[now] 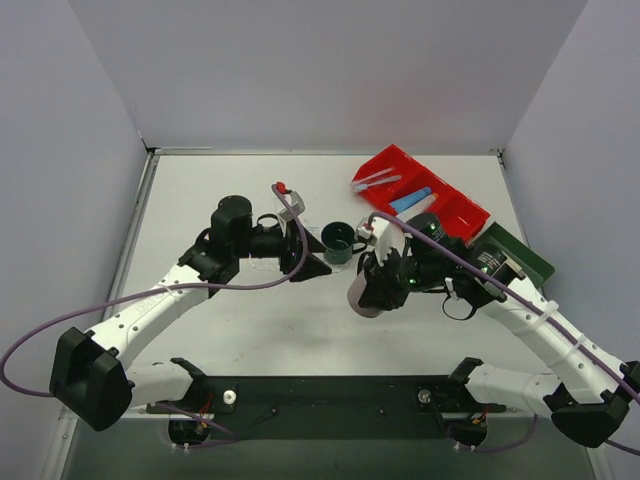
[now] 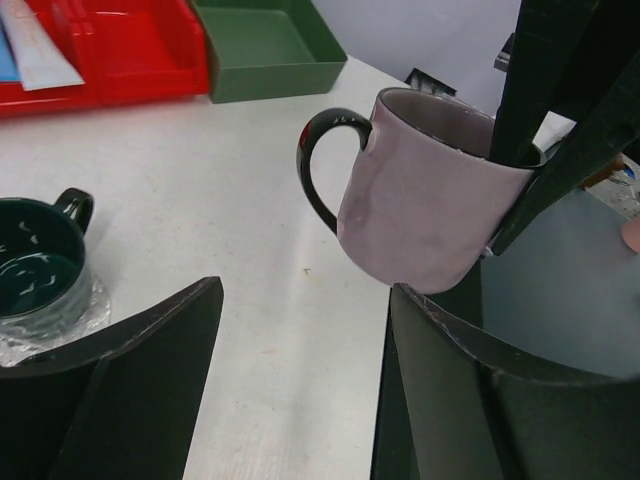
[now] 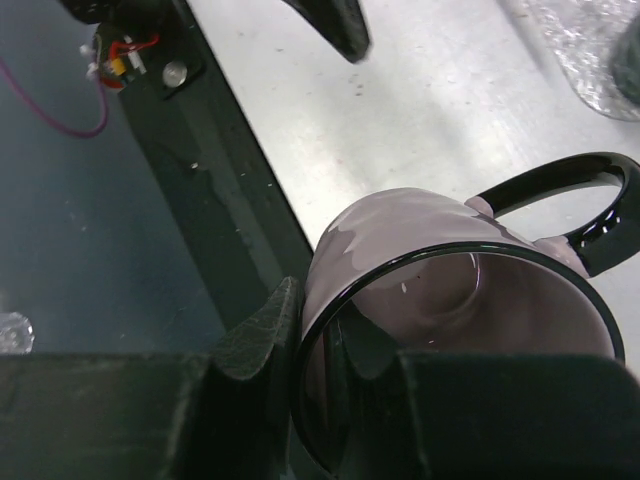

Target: Prepare toiletry sets of a toothbrush and toothpaste on the tray

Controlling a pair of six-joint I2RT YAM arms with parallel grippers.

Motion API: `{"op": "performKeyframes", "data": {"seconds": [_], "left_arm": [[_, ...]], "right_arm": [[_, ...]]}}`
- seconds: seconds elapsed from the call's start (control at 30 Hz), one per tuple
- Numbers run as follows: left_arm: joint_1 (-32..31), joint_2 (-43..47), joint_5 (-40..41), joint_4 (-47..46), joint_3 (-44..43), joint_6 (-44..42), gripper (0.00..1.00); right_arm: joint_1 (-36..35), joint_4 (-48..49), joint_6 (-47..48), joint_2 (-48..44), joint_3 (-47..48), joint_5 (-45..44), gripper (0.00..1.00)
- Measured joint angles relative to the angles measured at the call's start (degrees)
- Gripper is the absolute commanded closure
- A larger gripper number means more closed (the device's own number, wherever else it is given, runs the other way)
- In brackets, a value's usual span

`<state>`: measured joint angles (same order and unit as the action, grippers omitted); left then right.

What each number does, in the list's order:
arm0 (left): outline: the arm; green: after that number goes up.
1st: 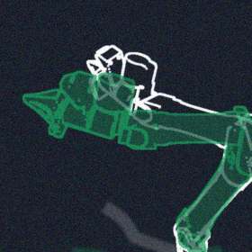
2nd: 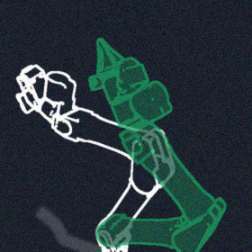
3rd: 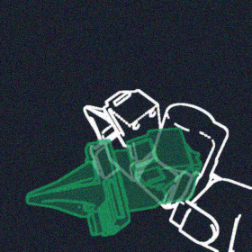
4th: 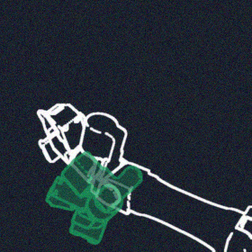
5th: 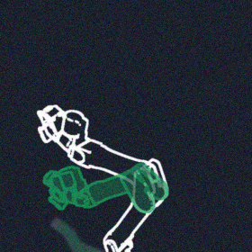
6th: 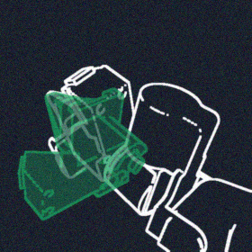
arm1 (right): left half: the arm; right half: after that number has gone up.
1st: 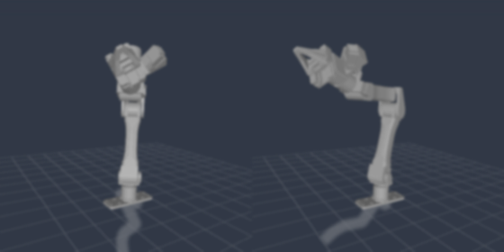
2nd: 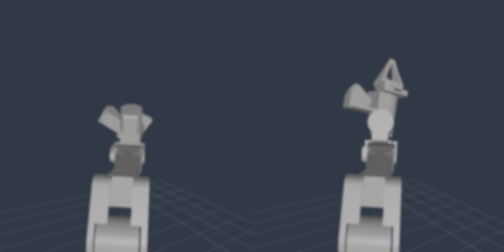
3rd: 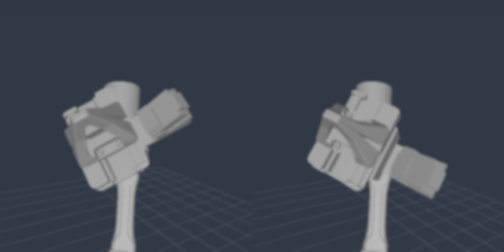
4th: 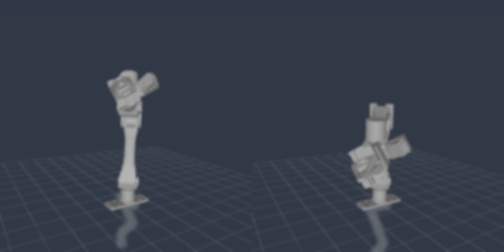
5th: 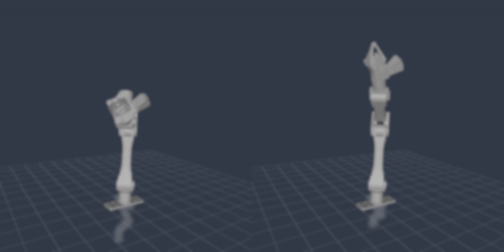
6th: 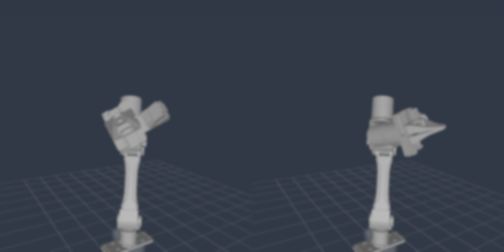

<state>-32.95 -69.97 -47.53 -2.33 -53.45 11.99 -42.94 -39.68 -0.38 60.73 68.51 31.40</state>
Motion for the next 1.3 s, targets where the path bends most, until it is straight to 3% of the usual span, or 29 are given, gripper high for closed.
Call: {"op": "performKeyframes", "data": {"seconds": [0.5,0.9,1.1,1.23,1.3], "left_arm": [[-3.91,-0.59,-4.42,-10.05,2.01,7.76,0.27],[-7.15,-0.66,-3.3,-9.49,2.34,6.03,0.41],[-7.5,-1.27,-3.26,-9.55,2.36,5.77,0.42],[-8.72,-2.01,-3.21,-9.62,2.43,5.84,0.48],[-9.38,-2.21,-2.86,-9.73,2.56,5.84,0.58]], "right_arm": [[-13.03,-2.51,-1.31,2.64,5.35,2.69,1.0],[-14.49,-3.87,-1.46,3.67,7.69,2.32,1.0],[-14.49,-3.89,-1.44,3.65,7.85,2.32,1.0],[-14.53,-3.87,-1.36,3.65,7.85,2.34,1.0],[-14.53,-3.96,-1.33,3.67,7.85,2.45,1.0]]}}
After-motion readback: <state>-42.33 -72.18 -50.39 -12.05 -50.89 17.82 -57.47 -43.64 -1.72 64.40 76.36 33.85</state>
